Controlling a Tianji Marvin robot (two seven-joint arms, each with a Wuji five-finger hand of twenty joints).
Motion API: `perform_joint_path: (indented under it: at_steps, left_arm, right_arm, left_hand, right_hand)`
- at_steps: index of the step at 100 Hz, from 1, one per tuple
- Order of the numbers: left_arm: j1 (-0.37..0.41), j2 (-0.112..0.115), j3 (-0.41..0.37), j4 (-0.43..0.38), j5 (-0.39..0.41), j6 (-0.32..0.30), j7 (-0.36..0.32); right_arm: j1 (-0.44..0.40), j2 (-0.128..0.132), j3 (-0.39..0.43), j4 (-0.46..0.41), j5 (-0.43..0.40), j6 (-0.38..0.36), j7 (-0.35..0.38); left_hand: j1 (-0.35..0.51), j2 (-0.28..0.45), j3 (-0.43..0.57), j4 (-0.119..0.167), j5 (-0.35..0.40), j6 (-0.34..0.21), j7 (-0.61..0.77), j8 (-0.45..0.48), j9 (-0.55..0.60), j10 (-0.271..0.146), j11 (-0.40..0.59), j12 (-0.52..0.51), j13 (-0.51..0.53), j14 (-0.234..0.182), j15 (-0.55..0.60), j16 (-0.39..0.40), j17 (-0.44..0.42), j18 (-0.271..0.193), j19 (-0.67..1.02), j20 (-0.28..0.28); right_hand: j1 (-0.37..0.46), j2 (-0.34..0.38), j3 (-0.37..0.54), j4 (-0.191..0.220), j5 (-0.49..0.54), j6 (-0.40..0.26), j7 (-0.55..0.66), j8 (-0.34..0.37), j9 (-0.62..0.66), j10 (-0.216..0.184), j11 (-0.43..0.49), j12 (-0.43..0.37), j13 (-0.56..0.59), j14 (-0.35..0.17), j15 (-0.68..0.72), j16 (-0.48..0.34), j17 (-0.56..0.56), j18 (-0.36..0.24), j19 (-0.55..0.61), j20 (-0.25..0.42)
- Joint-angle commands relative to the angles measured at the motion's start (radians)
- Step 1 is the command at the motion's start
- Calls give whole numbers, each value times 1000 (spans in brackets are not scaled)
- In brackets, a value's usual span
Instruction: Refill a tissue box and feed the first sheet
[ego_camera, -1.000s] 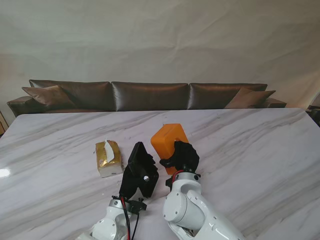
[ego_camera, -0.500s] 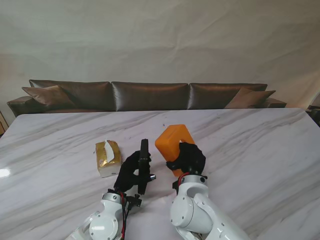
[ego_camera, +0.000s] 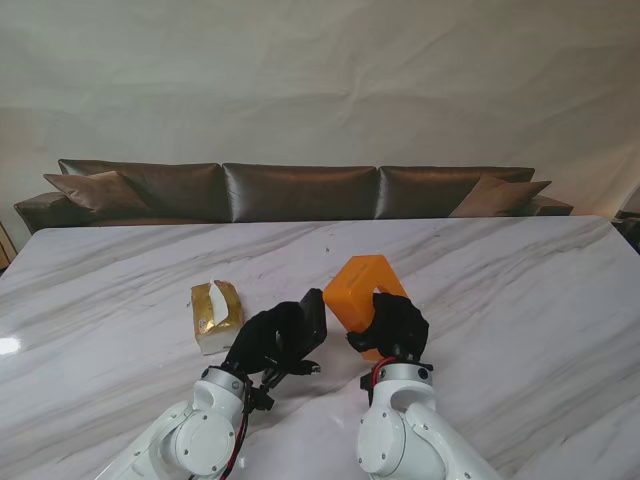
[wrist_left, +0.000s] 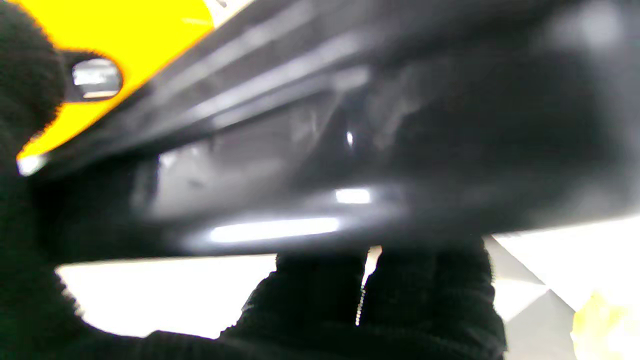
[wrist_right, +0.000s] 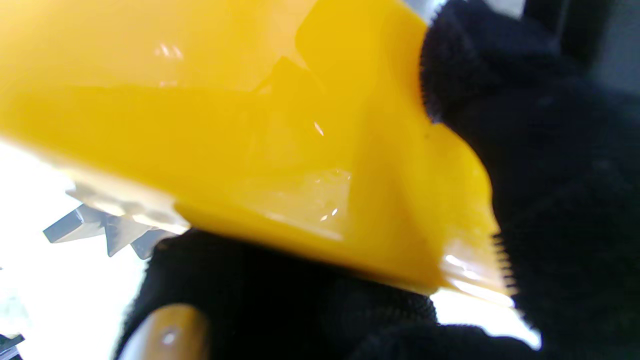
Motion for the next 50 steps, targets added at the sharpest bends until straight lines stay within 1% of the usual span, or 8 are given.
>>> perform_joint_path:
  at_steps: [1,12,30,39,50]
  left_arm:
    - [-28,1,16,2,9,16,-22]
    - [-66,3,56,22,33,62,-40]
    - [-147,10,140,71,87,139,-85]
    - [-187,10,181,102,105,163,-100]
    - [-219,8,220,130,111,178,-117]
  right_arm:
    - [-22,6,8,-19,-4,-9,12]
    - [-41,9,18,-32,-2,-21,14]
    - [-61,11,28,-39,8,-40,11]
    - [-70,12,34,-42,10,-49,12]
    - [-80,14,42,-47,10,-56,11]
  left_hand:
    - [512,179,836,-5,90,-407,797,125,229,-228,936,108,190,-58,1249,119,6,-68,1543,8]
    - [513,183,834,-15,86,-406,795,121,224,-228,935,110,182,-57,1247,118,4,-66,1540,10]
    - [511,190,827,-46,74,-411,794,116,216,-237,932,111,172,-60,1247,112,-1,-58,1528,21]
    - [509,192,827,-59,69,-416,795,114,214,-243,930,109,166,-64,1244,108,-4,-60,1520,24]
    - [505,191,825,-76,63,-421,796,111,211,-248,927,106,161,-66,1241,105,-5,-59,1513,28]
  right_hand:
    - [103,123,342,77,3,90,36,9,91,124,93,3,62,-5,401,64,18,-161,167,15]
    - [103,123,341,76,3,90,35,10,91,123,92,4,62,-5,400,63,18,-161,165,14]
    - [101,125,339,76,3,81,31,14,89,120,90,6,62,-5,398,63,18,-160,163,13]
    - [100,125,339,76,3,82,29,16,89,120,89,7,62,-5,398,62,18,-160,163,12]
    - [100,126,339,76,3,82,28,18,89,120,89,8,62,-5,398,62,17,-160,162,12]
